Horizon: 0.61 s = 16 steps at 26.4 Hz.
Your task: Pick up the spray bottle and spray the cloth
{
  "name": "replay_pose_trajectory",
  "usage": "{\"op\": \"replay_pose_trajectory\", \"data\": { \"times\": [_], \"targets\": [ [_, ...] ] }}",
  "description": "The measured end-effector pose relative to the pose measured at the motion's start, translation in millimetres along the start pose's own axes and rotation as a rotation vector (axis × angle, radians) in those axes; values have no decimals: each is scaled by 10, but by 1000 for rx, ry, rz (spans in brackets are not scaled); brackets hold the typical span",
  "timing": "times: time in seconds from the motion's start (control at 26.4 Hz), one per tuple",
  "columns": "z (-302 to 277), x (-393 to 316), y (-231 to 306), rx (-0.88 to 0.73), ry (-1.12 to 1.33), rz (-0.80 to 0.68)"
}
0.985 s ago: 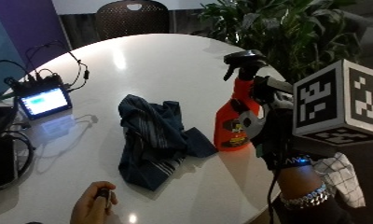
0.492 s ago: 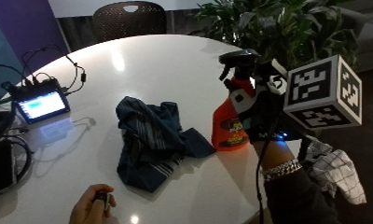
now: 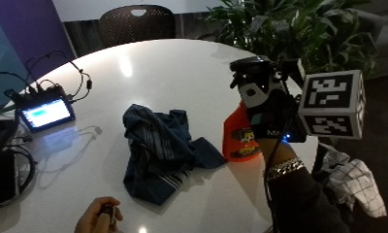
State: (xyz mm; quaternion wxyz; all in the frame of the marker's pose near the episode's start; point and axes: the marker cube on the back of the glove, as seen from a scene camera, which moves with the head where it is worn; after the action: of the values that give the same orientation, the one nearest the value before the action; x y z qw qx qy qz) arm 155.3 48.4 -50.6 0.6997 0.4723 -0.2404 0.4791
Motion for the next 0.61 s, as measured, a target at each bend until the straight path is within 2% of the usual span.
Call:
{"op": "replay_pose_trajectory", "data": {
  "times": [0.19,0.38,0.49,0.61],
  "targets": [
    [43,-3,16,75,-49,-24],
    [77,-20,-43,182,-20,-118],
    [89,-116,-104,182,24,-201],
    [62,-343,-220,142,120,-347]
  ]
}}
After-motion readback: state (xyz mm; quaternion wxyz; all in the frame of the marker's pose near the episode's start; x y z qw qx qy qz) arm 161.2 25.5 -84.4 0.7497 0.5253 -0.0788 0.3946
